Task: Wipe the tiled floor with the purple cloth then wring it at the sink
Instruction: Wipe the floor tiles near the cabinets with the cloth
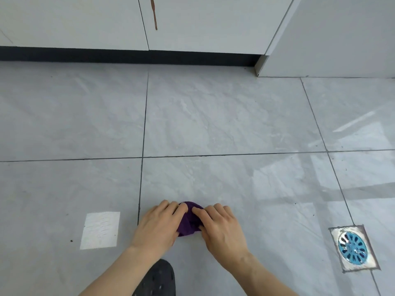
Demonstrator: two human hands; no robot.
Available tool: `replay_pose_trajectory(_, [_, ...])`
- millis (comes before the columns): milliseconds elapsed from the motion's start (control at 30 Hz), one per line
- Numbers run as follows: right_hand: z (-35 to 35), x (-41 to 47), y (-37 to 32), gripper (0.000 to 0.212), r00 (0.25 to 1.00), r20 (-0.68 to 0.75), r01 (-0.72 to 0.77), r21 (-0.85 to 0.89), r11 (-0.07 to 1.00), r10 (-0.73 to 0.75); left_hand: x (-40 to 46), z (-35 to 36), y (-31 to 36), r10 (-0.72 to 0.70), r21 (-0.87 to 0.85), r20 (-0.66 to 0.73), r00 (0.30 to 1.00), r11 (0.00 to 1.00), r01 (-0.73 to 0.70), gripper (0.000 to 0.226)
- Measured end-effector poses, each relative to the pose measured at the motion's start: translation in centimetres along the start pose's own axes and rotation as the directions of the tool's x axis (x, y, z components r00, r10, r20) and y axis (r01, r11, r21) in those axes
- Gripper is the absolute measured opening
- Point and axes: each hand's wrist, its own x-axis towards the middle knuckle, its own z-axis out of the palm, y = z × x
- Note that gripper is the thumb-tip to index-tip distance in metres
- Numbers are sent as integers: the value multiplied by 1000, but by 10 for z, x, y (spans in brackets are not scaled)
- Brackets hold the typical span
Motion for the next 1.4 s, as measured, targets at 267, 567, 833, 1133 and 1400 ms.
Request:
replay_pose_trajectory(267, [-33, -7, 10, 35, 962, 268, 27, 69, 997, -45, -20, -17, 17, -50, -360, 137, 989, 928, 97, 38])
replay_pose_trajectory(567, [-71, 2, 14, 32, 969, 241, 20, 127, 992, -51, -15, -52, 11, -129, -400, 178, 975, 896, 192, 42])
replay_pose_trajectory(833, [-69, 18, -13, 23, 991, 134, 0, 179, 984, -25, -29, -67, -1, -242, -352, 18, 970, 907, 233, 39])
replay_pose_trajectory(1133, [-21, 43, -72, 32, 998, 68, -19, 306, 952, -2, -78, -36, -37, -454, -453, -186, 871, 827, 334, 47])
replay_pose_trajectory(1400, [18, 69, -127, 57, 967, 177, 125, 291, 948, -182, -149, 16, -109, -751, -546, -258, 608, 632, 550, 66])
